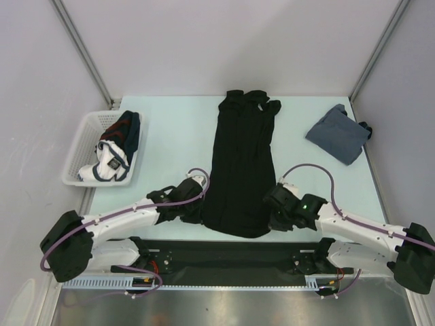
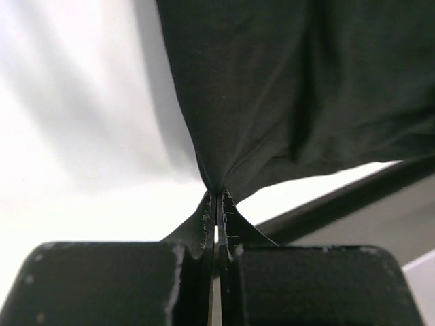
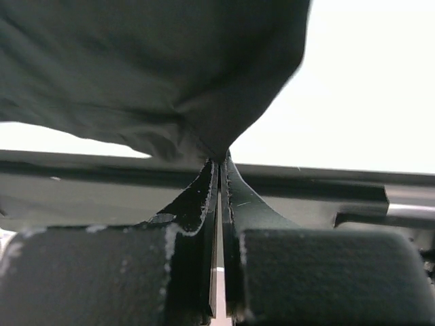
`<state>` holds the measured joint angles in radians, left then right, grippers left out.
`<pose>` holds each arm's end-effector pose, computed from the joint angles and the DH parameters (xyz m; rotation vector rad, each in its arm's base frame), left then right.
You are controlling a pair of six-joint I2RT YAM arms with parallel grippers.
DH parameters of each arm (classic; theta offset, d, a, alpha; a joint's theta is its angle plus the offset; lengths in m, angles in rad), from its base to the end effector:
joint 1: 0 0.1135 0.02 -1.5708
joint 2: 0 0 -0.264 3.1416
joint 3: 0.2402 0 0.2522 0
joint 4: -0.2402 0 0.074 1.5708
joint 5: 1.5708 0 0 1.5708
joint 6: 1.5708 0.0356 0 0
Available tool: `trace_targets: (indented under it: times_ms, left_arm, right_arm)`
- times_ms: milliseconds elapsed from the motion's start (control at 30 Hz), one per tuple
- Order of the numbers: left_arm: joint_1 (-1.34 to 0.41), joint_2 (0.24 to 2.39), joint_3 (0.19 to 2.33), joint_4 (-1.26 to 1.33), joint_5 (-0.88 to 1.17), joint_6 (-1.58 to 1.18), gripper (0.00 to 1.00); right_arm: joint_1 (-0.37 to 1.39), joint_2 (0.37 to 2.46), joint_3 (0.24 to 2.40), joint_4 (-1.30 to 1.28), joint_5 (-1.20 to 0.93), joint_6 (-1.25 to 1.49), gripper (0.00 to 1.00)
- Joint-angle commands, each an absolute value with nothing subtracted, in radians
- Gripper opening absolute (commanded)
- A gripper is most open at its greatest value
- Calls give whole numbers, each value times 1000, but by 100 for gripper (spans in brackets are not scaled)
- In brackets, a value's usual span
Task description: Fold and stack the tank tops
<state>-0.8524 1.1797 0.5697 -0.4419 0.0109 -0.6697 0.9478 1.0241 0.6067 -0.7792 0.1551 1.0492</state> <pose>0.1372 -0.1575 0.1712 0.2528 2.7162 -0.5102 0.1042 0.1356 0.1929 0.1825 2.7862 0.3268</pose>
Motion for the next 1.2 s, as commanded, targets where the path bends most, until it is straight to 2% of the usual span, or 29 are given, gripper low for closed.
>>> trace_targets:
  times_ms: [0,233,533,767,1167]
  left_arm:
    - [-847,1134,635,-457,55,-664,0]
    - [-772,1238,797,-446,107,-597,0]
    - [-643,1500,1132,-483,83,-512,0]
    - [-545,1762,1386,-500,92,-482,1]
    - [-426,2017,1709,-508,95,-428,0]
  right_arm:
    - [888,1045,696,-787,210,944,0]
    - [666,1100,810,-706,149,740,0]
    - [442,1351,1058,-634,61,580,1]
    - [324,1592,1297,-611,9,539,0]
    - [242,1913,1624,-630,-43,497,0]
